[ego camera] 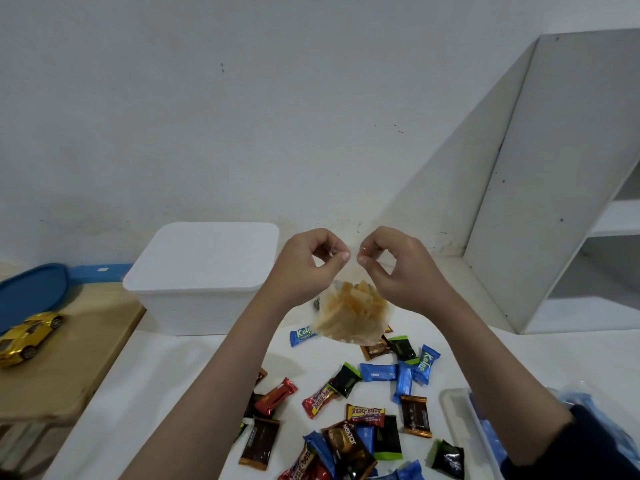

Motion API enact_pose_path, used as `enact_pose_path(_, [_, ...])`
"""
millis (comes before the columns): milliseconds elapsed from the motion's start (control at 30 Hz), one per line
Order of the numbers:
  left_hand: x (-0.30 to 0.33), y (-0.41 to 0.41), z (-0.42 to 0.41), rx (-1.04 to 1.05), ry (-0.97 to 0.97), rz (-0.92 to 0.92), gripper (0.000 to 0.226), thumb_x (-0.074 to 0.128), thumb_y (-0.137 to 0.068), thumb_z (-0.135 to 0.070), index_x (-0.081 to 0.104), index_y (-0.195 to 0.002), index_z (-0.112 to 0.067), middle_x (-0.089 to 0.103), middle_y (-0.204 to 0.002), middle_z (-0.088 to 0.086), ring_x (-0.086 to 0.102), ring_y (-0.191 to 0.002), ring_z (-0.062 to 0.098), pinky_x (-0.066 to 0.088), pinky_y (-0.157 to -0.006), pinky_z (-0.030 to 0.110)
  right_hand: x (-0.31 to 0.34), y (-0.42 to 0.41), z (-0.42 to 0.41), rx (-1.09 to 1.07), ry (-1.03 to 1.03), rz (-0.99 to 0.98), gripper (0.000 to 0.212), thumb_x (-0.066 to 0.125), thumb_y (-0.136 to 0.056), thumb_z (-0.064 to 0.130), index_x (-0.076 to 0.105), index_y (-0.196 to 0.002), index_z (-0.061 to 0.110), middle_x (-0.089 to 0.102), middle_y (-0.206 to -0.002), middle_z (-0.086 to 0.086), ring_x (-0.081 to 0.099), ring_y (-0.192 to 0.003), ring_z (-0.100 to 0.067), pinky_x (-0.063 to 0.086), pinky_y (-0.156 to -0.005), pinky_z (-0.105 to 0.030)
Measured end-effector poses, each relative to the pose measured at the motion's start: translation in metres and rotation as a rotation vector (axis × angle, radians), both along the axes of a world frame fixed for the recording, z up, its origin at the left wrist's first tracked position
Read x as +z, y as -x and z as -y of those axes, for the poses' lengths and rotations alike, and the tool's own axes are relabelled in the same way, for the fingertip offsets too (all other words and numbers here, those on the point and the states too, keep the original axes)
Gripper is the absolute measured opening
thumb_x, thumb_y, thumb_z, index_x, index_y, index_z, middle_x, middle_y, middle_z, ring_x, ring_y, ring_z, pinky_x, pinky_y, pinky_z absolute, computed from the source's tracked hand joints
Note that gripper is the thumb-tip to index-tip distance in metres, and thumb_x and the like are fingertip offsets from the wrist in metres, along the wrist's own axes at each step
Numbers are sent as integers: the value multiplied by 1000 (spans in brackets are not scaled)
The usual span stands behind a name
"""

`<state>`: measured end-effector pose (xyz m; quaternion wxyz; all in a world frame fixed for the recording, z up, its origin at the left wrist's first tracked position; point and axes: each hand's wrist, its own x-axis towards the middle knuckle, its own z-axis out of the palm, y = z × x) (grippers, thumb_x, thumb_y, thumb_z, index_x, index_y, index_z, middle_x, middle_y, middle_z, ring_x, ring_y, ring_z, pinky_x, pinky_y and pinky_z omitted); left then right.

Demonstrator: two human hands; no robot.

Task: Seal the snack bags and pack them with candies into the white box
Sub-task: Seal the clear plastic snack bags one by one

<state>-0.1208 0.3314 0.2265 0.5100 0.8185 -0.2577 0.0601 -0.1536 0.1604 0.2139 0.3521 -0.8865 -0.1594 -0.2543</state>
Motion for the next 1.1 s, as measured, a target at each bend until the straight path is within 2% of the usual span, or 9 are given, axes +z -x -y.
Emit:
enact_pose_path(133, [0, 1, -1, 3, -36, 34, 7, 65, -84, -13, 64, -78, -16, 59, -72, -13, 52, -66, -5, 37, -63, 2, -1, -1, -3, 13, -19, -10, 5, 62, -82, 14, 63, -81, 19, 60, -75, 8, 56, -73, -13, 50, -69, -35])
enact_pose_path(367, [-1, 3, -3, 25, -22, 133, 8, 64, -85, -9, 62, -78, -14, 55, -68, -15, 50, -66, -3, 37, -64, 4, 6, 0, -9, 54, -43, 2, 7, 62, -84, 9, 64, -84, 15, 58, -77, 14, 57, -76, -7, 46, -71, -21])
enact_pose_path(567, [-3, 5, -6, 27, 40, 224, 13, 66, -82, -5, 61, -73, -13, 54, -65, -11, 50, -64, 3, 37, -65, 4, 10, 1, -12, 74, -48, -37, 8, 63, -84, 7, 63, -82, 14, 58, -76, 11, 55, -77, -6, 42, -70, -14])
enact_pose_path(767, [-9, -1, -8, 16, 66, 199, 8, 60, -82, -10, 60, -73, -13, 54, -66, -13, 50, -64, 2, 39, -66, 8, 19, 0, -8, 23, 17, -146, 6, 64, -83, 15, 69, -81, 19, 65, -74, 15, 62, -76, -2, 50, -73, -23])
enact_pose_path(867, [-11, -3, -11, 19, 70, 168, 11, 60, -84, -9, 59, -74, -14, 53, -66, -12, 48, -65, 2, 40, -67, 8, 23, -2, -6, -3, 111, -165, 6, 63, -82, 18, 67, -79, 23, 65, -75, 15, 61, -76, -6, 52, -76, -31])
enact_pose_path(967, [-13, -4, -12, 23, 60, 135, 16, 60, -86, -7, 59, -74, -18, 52, -67, -10, 48, -66, 2, 39, -67, 8, 25, -4, -7, -1, 129, -212, 8, 63, -84, 18, 64, -79, 24, 64, -76, 16, 59, -77, -5, 51, -78, -32])
enact_pose_path(1100, [-11, -2, -10, 39, 80, 96, 20, 61, -87, -7, 58, -74, -22, 53, -69, -10, 47, -66, 1, 38, -67, 6, 24, -6, -8, -31, 160, -169, 12, 62, -84, 14, 62, -78, 24, 62, -73, 16, 59, -73, -6, 50, -80, -36])
